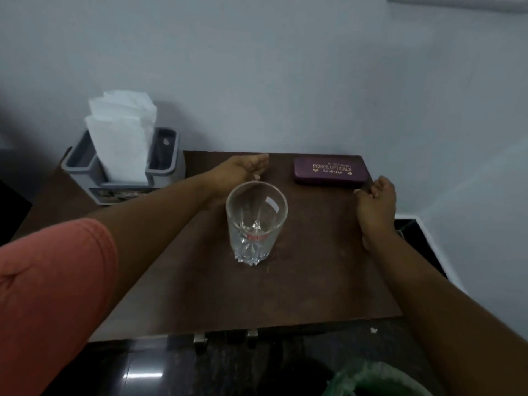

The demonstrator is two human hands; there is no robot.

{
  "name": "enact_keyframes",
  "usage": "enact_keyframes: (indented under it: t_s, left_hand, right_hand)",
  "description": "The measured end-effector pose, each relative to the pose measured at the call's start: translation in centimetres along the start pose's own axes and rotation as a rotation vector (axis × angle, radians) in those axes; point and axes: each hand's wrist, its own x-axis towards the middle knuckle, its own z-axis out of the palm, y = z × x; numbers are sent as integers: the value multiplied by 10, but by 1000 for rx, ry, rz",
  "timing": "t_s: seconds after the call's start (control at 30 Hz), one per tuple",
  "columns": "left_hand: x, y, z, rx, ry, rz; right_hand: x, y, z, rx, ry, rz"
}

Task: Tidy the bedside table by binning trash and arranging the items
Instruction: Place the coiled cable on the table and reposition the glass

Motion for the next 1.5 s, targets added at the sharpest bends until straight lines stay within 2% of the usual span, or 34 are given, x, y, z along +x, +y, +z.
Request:
enact_keyframes:
  t_s: [0.27,0.43,0.67,0.87,1.07,1.3,1.4,1.5]
  left_hand:
    - [35,9,26,-290,-87,-26]
    - [22,-2,19,-366,-16,4]
    - [-18,-17,-6,-303,106,47]
    - [-28,-33,-15,-81,274,-27]
    - [-31,-40,-24,-58,367,-37]
    - [-44,-44,-23,7,379,-2]
    - [-65,-42,-19,-43,284,19]
    - [-93,-31,-11,-122,311,85]
  right_hand:
    - [17,-10,21,-71,61,-79]
    - [6,-13,38,-79,51,-100]
    - [-23,-20,70,-49,-27,-139]
    - [-40,-28,95,-65,-94,-162]
    - [-49,-34,110,-1,-185,-137]
    - [-51,-34,109,70,-233,-59]
    - [-57,-31,103,105,-300,-54]
    - [-66,-24,93,120,-327,-83]
